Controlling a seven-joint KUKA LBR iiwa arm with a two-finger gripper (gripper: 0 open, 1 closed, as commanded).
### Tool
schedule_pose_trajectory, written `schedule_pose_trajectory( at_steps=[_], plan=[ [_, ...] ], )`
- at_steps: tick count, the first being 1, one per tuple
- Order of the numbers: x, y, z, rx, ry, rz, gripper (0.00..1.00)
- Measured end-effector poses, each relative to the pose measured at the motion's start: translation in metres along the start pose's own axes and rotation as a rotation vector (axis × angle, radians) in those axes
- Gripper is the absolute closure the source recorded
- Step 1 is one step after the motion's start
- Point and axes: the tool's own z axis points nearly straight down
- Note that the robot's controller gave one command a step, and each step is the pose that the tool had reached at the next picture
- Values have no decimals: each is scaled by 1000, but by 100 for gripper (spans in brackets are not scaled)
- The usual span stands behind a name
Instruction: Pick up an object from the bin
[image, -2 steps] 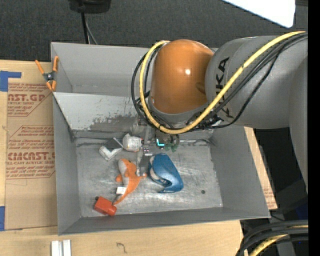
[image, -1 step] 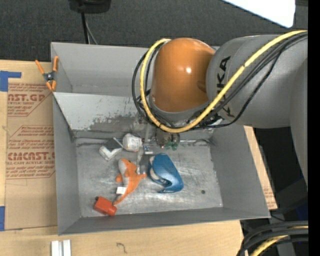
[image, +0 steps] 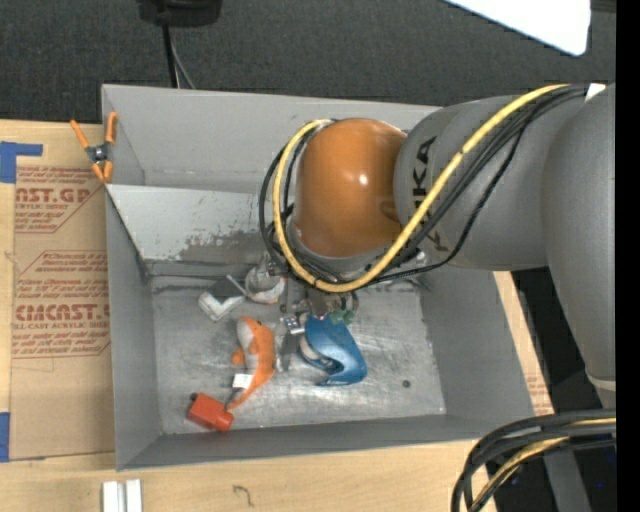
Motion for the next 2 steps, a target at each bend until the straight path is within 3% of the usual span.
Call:
schedule_pose_trajectory(
  at_steps=[1, 2],
  plan=[
    [4, -11, 18, -1, 4, -265, 0],
    [1, -17, 49, -1, 2, -414, 0]
  ],
)
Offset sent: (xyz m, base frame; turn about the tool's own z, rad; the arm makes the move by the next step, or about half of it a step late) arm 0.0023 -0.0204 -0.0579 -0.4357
